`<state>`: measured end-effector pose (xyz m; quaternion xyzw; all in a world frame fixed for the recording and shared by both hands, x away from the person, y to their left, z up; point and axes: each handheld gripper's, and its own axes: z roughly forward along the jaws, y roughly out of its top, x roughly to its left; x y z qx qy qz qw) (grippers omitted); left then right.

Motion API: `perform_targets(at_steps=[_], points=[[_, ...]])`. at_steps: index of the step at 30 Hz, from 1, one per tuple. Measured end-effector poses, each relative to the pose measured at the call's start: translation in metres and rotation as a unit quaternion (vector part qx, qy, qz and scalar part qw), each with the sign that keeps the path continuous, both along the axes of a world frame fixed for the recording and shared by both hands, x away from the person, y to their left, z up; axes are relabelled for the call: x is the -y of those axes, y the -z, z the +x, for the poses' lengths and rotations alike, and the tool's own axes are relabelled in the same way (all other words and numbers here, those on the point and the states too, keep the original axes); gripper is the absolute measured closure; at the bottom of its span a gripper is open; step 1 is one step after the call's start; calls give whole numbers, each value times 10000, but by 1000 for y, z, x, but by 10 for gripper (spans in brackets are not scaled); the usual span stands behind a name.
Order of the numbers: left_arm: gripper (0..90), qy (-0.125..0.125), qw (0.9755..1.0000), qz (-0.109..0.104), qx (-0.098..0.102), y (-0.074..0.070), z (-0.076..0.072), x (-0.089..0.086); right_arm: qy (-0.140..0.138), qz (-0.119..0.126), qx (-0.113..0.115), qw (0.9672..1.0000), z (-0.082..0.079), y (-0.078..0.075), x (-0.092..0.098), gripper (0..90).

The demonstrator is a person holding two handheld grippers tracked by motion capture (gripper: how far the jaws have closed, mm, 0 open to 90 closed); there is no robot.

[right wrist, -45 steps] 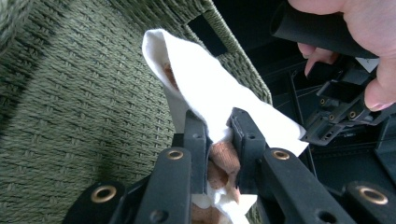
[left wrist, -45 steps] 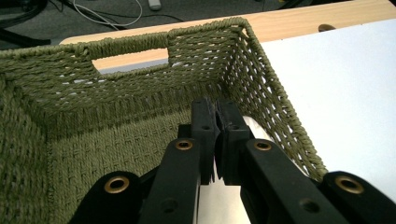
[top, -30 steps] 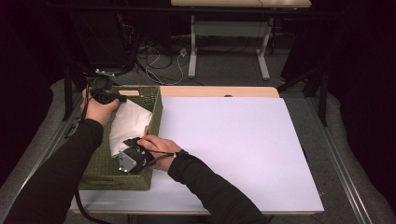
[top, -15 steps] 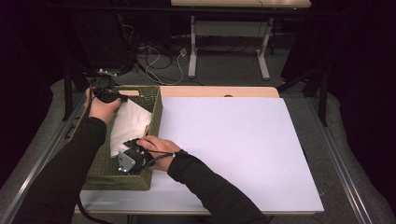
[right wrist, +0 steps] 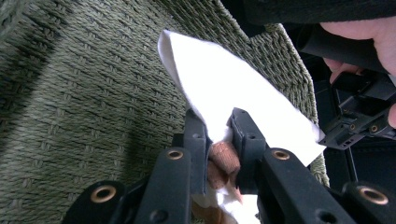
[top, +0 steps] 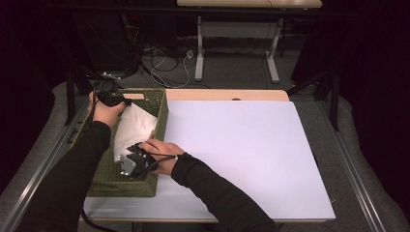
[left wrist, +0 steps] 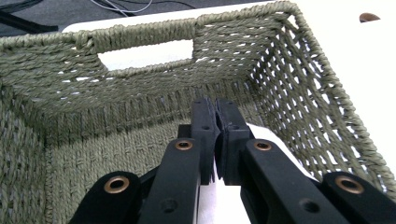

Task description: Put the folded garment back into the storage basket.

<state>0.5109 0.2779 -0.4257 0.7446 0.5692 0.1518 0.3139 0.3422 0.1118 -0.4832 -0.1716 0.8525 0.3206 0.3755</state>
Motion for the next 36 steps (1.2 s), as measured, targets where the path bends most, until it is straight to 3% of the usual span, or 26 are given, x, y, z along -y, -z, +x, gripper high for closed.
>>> perform_targets(at_steps=[16, 21, 23, 25, 29, 32, 36], points=[[866, -66, 10000, 51, 50, 3, 3, -10, -91, -15, -210, 9997, 4, -4, -12, 778], [857, -148, 9997, 168, 88, 11, 9, -14, -138, -58, -383, 9992, 6, -3, -15, 686], [791, -219, 9989, 368, 198, 17, 12, -17, -66, 27, -508, 9987, 5, -3, -14, 628], [712, -276, 9987, 392, 178, 22, 13, -20, -11, 155, -686, 9975, 4, -6, -12, 573], [528, -426, 9972, 485, 377, 26, 13, -25, 23, 212, -659, 9976, 3, -12, -6, 532], [460, -466, 9969, 455, 447, 25, 11, -27, 94, 293, -579, 9978, 3, -16, 1, 496], [413, -458, 9964, 461, 542, 23, 5, -27, 214, 493, -660, 9964, 4, -20, 10, 433]])
